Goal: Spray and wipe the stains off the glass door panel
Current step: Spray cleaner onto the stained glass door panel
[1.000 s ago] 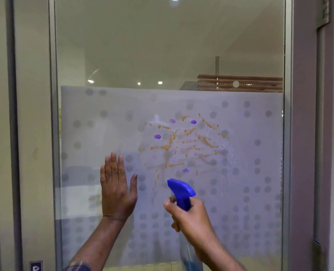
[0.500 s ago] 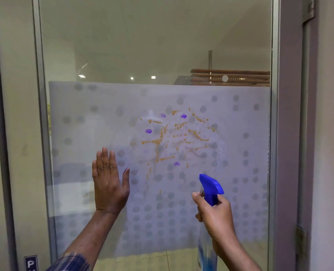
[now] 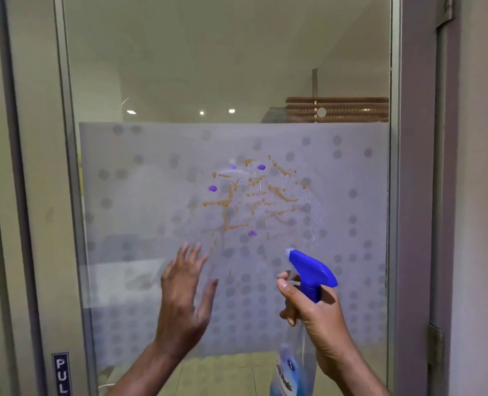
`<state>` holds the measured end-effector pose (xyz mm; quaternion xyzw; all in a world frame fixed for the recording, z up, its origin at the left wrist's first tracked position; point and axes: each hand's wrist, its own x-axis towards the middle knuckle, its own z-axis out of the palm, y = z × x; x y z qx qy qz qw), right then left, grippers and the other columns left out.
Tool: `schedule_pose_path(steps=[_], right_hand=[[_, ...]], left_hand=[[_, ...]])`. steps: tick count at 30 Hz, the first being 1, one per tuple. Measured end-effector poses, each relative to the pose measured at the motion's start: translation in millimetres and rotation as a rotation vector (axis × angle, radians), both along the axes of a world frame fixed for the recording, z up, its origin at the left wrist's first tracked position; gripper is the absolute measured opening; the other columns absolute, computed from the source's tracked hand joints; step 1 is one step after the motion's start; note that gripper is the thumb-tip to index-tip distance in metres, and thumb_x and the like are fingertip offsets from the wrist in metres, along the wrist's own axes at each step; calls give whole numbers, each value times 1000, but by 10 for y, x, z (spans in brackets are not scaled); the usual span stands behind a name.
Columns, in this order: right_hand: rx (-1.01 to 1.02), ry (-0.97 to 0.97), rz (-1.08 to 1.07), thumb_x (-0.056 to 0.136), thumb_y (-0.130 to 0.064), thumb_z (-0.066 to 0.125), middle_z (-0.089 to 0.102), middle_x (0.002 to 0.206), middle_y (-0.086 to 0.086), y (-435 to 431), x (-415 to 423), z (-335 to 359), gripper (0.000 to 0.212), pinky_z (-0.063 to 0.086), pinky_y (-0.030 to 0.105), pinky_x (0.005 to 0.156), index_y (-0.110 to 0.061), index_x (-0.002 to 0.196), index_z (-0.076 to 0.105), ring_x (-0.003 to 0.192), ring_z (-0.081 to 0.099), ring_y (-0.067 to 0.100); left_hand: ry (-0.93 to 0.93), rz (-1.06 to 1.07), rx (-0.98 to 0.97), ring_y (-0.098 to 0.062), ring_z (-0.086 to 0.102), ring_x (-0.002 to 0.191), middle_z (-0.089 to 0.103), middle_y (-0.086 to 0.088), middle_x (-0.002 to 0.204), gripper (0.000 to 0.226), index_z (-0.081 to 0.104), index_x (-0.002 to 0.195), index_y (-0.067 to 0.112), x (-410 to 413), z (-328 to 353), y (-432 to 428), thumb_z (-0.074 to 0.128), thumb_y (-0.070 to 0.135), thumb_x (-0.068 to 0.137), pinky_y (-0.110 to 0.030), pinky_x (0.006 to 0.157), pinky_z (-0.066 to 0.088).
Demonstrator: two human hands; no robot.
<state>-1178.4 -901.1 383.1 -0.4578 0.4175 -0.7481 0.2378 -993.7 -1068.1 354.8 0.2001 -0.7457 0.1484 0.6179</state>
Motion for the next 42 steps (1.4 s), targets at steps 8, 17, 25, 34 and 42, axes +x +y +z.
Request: schedule_pose_path(steps=[8, 17, 25, 34, 42], right_hand=[[-2, 64, 254, 81, -25, 77, 50, 57, 6, 223, -132, -85, 24, 52, 36, 64, -7, 98, 74, 50, 42, 21], [59, 80, 425, 79, -24, 79, 54, 57, 0, 493, -43, -183, 28, 46, 37, 62, -7, 101, 75, 51, 46, 21], [42, 87, 386, 75, -39, 83, 59, 64, 4, 890, 530, -118, 44, 57, 40, 74, -6, 102, 72, 59, 54, 20], [71, 88, 176, 74, -49, 86, 75, 116, -7, 1502, 1484, -603, 57, 55, 24, 92, -29, 123, 65, 111, 70, 6], [191, 214, 232, 74, -32, 91, 74, 120, -4, 1983, 2015, -962, 64, 57, 36, 95, -28, 130, 60, 112, 70, 16]], left_hand=[[-401, -607, 1043, 8, 48, 137, 62, 28, 137, 69, 56, 137, 45, -301, -257, 947, 86, 50, 75, -17, 115, 39], [-454, -741, 1203, -3, 60, 103, 71, 11, 108, 35, 71, 112, 26, -244, -248, 1586, 82, 8, 84, -25, 100, 49], [-398, -730, 1263, -16, 65, 109, 74, -11, 120, 45, 65, 125, 2, 289, -264, 2000, 82, 6, 83, -40, 109, 51], [-146, -649, 1266, -21, 69, 120, 76, 0, 122, 46, 69, 120, 17, 1141, -411, 2506, 87, 20, 79, -42, 106, 54], [63, -518, 1223, -20, 72, 114, 78, -2, 118, 44, 70, 118, 15, 1869, -488, 2987, 88, 22, 78, -43, 102, 58]])
